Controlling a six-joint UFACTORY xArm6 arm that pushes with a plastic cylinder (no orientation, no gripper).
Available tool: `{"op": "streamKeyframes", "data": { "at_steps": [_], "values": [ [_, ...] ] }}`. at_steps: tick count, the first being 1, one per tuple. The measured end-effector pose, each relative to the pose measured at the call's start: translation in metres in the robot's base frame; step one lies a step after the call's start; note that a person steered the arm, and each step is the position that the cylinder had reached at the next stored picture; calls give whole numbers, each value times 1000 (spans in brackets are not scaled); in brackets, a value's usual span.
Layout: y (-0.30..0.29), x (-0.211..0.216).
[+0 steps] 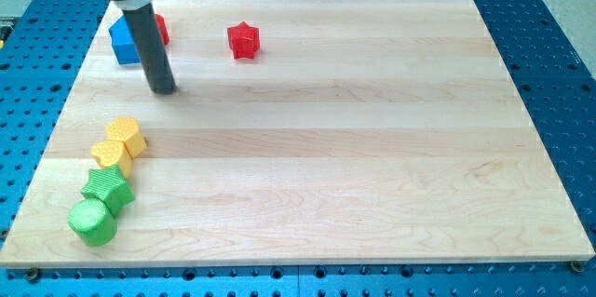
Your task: Arrange the yellow blocks diagonally
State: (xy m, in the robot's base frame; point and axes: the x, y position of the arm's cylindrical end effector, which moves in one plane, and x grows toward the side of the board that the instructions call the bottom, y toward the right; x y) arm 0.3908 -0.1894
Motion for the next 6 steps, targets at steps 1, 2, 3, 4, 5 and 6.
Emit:
{"op": "streamKeyframes", "data": {
  "at_steps": [1,2,3,4,5,6],
  "values": [
    [-64,17],
    [-104,31],
    [-115,40],
    [-110,69],
    [-55,84],
    [-78,110]
  ]
}}
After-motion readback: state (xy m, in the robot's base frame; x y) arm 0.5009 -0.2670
